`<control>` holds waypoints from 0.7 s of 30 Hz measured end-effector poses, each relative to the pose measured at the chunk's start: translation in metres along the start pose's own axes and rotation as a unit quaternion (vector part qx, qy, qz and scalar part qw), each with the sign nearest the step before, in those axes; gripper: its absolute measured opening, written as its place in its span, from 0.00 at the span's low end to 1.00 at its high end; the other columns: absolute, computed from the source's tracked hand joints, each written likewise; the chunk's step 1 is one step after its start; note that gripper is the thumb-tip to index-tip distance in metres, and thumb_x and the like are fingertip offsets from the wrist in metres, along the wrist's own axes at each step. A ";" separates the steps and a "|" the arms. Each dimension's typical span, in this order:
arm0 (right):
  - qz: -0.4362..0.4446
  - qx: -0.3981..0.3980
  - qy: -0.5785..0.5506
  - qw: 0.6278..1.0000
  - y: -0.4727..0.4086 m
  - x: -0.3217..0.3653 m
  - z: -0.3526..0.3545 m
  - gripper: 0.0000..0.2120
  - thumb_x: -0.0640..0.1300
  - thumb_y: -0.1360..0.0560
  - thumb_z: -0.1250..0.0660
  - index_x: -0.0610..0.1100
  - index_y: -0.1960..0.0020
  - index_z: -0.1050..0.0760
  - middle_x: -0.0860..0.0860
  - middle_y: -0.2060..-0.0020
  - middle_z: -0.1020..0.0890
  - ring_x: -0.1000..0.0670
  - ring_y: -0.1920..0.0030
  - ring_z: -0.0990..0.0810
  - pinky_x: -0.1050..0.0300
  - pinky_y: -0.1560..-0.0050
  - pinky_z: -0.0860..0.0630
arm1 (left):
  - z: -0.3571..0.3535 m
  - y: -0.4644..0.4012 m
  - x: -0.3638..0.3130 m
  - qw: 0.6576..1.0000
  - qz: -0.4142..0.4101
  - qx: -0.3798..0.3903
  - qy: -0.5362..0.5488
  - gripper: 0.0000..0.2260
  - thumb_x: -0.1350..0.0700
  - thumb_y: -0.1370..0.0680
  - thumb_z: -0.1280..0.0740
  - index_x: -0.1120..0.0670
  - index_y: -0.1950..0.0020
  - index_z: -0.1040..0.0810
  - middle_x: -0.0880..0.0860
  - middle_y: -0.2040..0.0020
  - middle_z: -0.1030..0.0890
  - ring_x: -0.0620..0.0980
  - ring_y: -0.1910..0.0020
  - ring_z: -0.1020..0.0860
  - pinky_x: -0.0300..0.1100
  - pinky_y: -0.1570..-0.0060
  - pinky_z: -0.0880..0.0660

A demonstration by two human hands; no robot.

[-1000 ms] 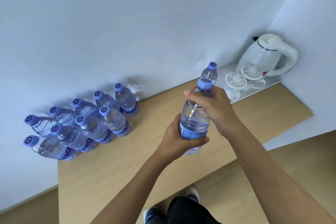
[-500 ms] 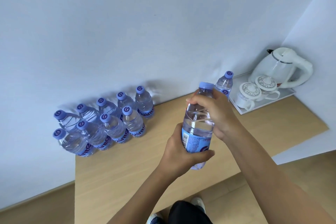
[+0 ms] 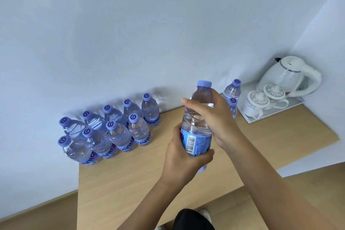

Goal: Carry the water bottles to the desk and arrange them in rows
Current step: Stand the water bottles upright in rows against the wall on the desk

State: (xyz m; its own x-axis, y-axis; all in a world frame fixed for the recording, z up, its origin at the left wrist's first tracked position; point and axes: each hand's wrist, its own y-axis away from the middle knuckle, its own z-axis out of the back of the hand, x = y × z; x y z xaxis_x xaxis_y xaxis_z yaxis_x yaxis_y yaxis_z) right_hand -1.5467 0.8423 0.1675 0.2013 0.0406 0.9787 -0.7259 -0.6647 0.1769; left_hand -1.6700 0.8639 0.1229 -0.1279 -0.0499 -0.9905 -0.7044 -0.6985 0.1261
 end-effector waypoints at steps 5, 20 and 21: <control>-0.004 0.023 -0.048 0.999 0.000 0.008 -0.001 0.13 0.41 0.37 0.24 0.45 0.56 0.25 0.50 0.66 0.20 0.48 0.66 0.19 0.54 0.63 0.22 | 0.005 0.003 -0.006 1.000 -0.003 0.009 -0.013 0.31 0.60 0.38 0.20 0.49 0.40 0.29 0.47 0.58 0.19 0.51 0.64 0.19 0.42 0.69 0.23; 0.034 0.079 -0.051 0.995 -0.003 0.031 0.002 0.17 0.46 0.34 0.23 0.45 0.49 0.24 0.54 0.62 0.18 0.50 0.60 0.16 0.54 0.58 0.19 | 0.015 0.000 -0.029 0.997 -0.041 0.048 0.032 0.25 0.65 0.36 0.21 0.51 0.44 0.25 0.51 0.57 0.17 0.47 0.61 0.19 0.39 0.63 0.21; 0.038 0.072 -0.059 0.995 -0.002 0.031 0.000 0.17 0.45 0.33 0.22 0.44 0.50 0.24 0.55 0.64 0.18 0.51 0.62 0.16 0.56 0.60 0.20 | 0.014 0.000 -0.029 0.998 -0.046 0.040 0.029 0.25 0.66 0.36 0.21 0.50 0.44 0.25 0.49 0.57 0.17 0.46 0.61 0.19 0.38 0.64 0.21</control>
State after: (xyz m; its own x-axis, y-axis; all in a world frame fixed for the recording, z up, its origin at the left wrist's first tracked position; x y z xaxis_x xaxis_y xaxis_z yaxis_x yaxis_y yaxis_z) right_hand -1.5392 0.8449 0.1973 0.2314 -0.0955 0.9682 -0.6423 -0.7624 0.0783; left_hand -1.6761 0.8753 0.1529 -0.0213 -0.0305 -0.9993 -0.7649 -0.6431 0.0359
